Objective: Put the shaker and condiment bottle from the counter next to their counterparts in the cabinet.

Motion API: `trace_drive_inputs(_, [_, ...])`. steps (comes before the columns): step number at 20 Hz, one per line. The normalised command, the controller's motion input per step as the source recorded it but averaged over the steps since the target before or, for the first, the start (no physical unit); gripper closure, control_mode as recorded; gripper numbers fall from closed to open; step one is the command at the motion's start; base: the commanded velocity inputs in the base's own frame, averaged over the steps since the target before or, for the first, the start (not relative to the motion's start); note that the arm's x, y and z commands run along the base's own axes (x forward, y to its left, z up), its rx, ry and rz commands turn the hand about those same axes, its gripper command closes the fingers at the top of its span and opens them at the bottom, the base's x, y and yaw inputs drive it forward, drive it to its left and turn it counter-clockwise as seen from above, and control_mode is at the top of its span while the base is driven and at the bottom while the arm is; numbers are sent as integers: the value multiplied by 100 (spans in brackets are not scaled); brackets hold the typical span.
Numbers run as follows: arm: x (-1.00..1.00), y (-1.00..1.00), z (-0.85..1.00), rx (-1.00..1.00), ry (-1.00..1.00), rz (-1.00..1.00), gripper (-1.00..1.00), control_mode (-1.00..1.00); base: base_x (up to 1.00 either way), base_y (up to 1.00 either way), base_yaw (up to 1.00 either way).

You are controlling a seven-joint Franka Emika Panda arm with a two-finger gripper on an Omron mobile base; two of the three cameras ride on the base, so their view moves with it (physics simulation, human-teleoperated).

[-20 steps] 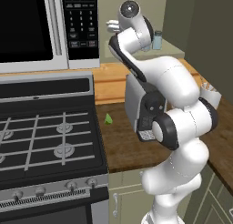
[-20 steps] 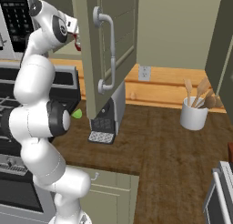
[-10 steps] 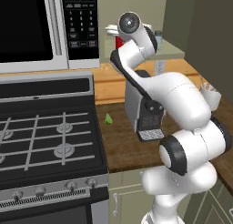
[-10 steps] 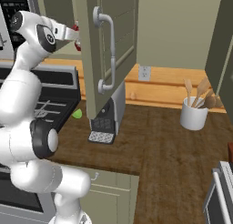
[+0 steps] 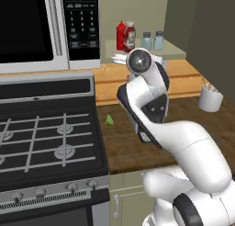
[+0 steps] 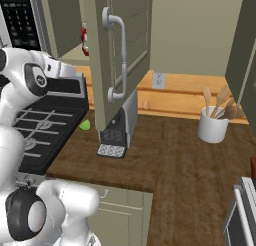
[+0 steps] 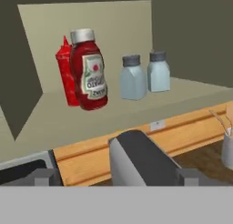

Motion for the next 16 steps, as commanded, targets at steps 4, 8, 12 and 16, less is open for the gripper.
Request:
trace_drive_inputs(4, [-100,0,-75,4,0,0,-100,-100,0,0,0])
trace_drive_inputs(8, [-100,0,-81,0,0,0,-100,-100,0,0,0])
trace_drive_inputs(12, [-100,0,-83,0,0,0,-100,-100,0,0,0])
trace_drive_inputs(16, [-92,0,-78,0,0,0,-100,-100,0,0,0])
